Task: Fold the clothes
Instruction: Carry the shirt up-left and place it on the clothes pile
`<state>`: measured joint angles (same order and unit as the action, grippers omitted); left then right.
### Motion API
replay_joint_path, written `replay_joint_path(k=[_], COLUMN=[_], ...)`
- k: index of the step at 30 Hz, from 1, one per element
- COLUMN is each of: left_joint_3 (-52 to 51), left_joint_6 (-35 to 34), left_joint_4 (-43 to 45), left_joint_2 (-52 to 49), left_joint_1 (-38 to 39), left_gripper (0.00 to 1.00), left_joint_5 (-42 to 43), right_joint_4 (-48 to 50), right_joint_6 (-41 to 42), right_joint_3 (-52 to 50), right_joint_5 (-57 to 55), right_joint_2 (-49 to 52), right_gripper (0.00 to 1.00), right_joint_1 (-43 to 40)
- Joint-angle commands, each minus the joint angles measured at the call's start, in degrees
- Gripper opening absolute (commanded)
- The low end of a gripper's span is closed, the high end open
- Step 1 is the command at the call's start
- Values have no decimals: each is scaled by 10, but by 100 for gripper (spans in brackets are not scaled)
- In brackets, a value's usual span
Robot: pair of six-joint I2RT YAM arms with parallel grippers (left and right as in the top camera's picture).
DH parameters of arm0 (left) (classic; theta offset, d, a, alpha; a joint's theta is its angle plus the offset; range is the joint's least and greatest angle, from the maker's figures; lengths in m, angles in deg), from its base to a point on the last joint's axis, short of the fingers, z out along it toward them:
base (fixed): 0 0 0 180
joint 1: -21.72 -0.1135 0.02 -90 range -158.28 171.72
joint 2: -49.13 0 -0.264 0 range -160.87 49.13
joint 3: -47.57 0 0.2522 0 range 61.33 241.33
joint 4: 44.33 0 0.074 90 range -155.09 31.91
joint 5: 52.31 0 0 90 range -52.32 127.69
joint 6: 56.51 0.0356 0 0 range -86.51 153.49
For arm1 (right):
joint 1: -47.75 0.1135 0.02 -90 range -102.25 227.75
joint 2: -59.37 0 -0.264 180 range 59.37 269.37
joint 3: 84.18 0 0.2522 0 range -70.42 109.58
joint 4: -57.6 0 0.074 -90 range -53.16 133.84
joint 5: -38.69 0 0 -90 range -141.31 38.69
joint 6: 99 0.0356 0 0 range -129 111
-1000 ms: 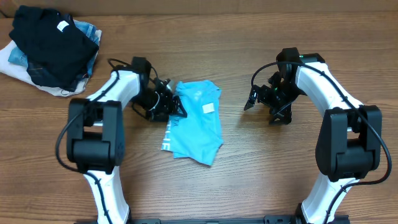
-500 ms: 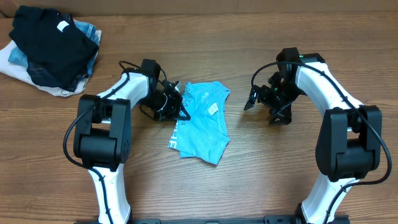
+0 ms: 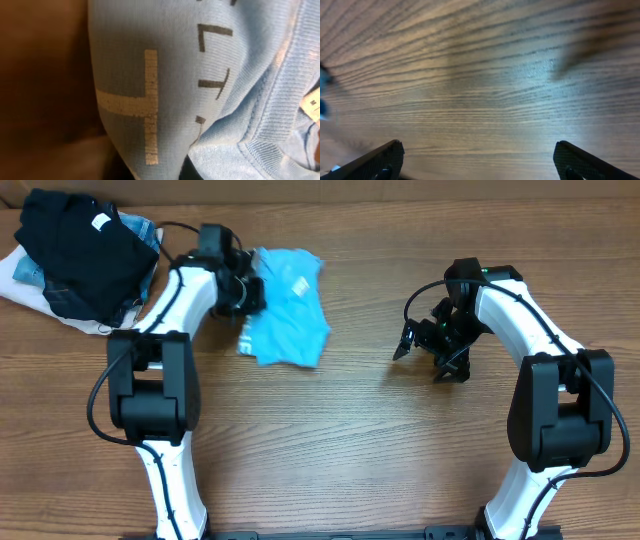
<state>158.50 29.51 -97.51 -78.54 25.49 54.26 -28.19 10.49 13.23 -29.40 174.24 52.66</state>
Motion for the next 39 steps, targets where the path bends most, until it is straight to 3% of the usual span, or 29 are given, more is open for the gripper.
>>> replay_joint_path(k=[1,8,21,32,39], left_joint_3=[35,115,363,380,379], left_joint_6=[36,72,81,69,61], left_joint_4=[21,5,-121,-120,-125], left_joint_2=[-13,-12,-12,-12,-12], left_joint_1=[-13,-31,-98,-197,-273], left_gripper=[4,4,4,4,5], left_joint_5=[-95,-137,-157,-153,-77], right_joint_4=[-8,-17,-27,-38,-38], right_joint_6=[-2,2,17,17,17], right_joint_3=[14,14,14,14,14], right_joint_5=[-16,-19,-19,-19,-19], right_joint_2=[3,3,3,3,3], right_gripper=[100,100,100,100,100], right_joint_1=[-3,-3,-3,-3,-3])
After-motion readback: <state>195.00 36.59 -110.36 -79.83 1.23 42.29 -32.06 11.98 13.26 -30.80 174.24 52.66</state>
